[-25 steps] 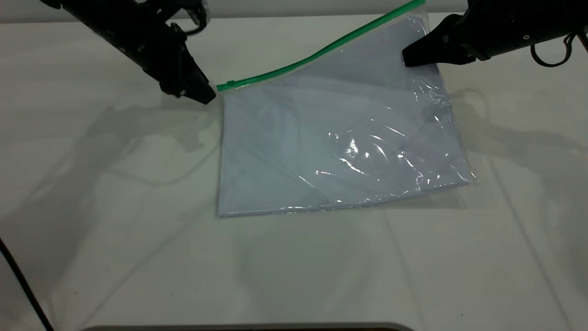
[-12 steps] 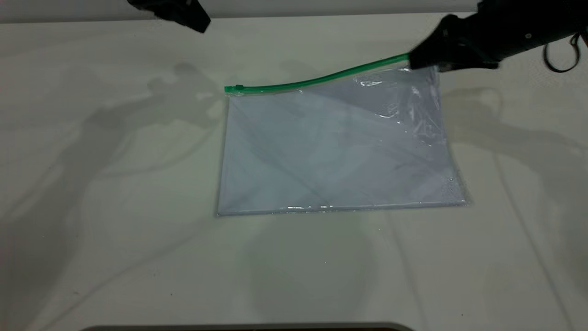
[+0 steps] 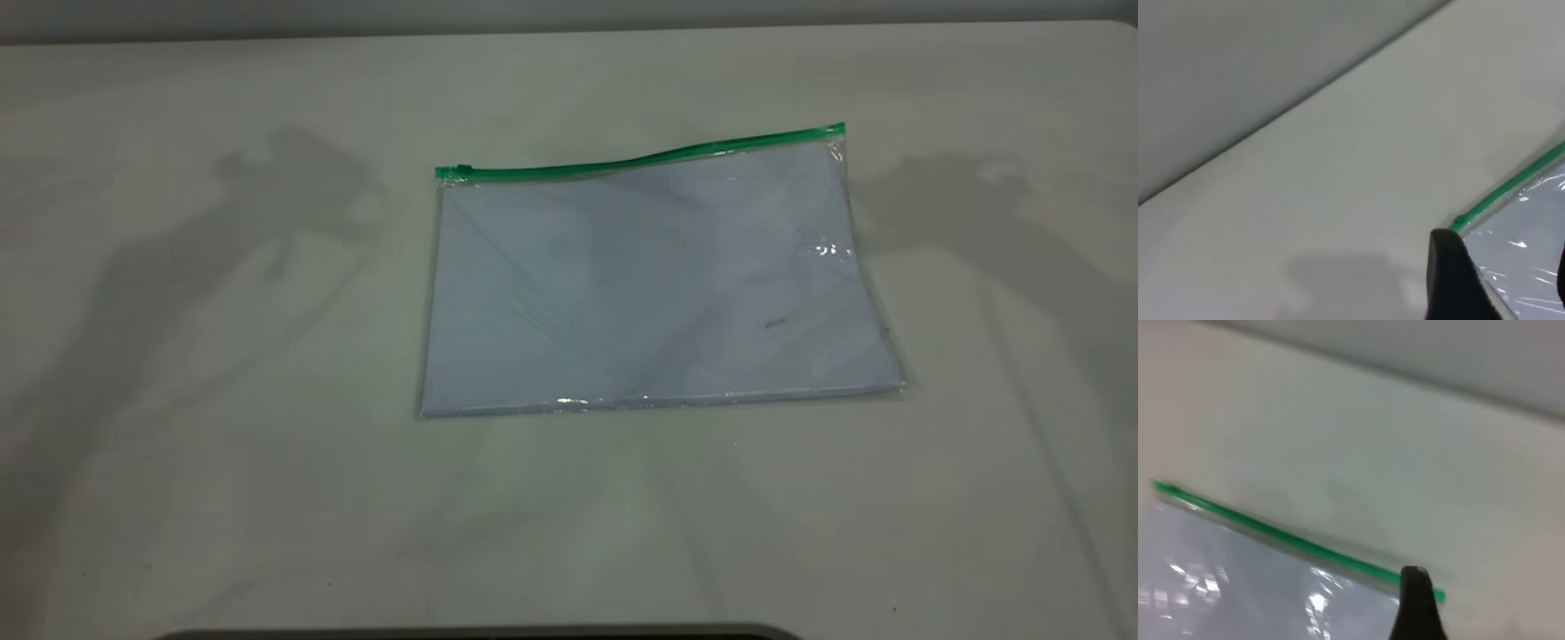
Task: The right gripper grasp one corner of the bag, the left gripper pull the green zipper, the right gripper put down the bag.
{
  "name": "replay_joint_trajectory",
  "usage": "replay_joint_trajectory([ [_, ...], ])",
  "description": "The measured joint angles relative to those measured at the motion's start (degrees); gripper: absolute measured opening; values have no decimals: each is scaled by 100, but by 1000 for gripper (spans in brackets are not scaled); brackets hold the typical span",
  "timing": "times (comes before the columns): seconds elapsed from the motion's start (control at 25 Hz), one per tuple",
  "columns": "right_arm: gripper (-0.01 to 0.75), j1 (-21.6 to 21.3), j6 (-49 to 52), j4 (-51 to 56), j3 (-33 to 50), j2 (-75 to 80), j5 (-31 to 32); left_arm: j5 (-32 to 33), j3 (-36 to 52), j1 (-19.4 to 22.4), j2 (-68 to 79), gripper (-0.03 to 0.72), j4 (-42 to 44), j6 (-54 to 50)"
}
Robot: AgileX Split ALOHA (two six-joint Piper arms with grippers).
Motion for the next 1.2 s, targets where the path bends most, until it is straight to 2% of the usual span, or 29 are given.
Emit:
replay_joint_trajectory([
  [0.2,591,0,980,-833,0,-1469,559,808,0,0,-1171,442,1025,-1505],
  [0.36,589,0,1671,-1322,0,-2362,1080,1696,0,0,-1932,442,1661,-2447],
  [0.6,589,0,2307,-1518,13,-3430,1771,3298,0,0,-2783,442,2304,-3158],
  [0.84,589,0,2961,-1550,175,-4310,2698,3334,340,24,-3533,442,2981,-3659],
  [1.2,589,0,3440,-1805,1243,-6318,3970,3334,2371,29,-5733,442,3034,-3721],
])
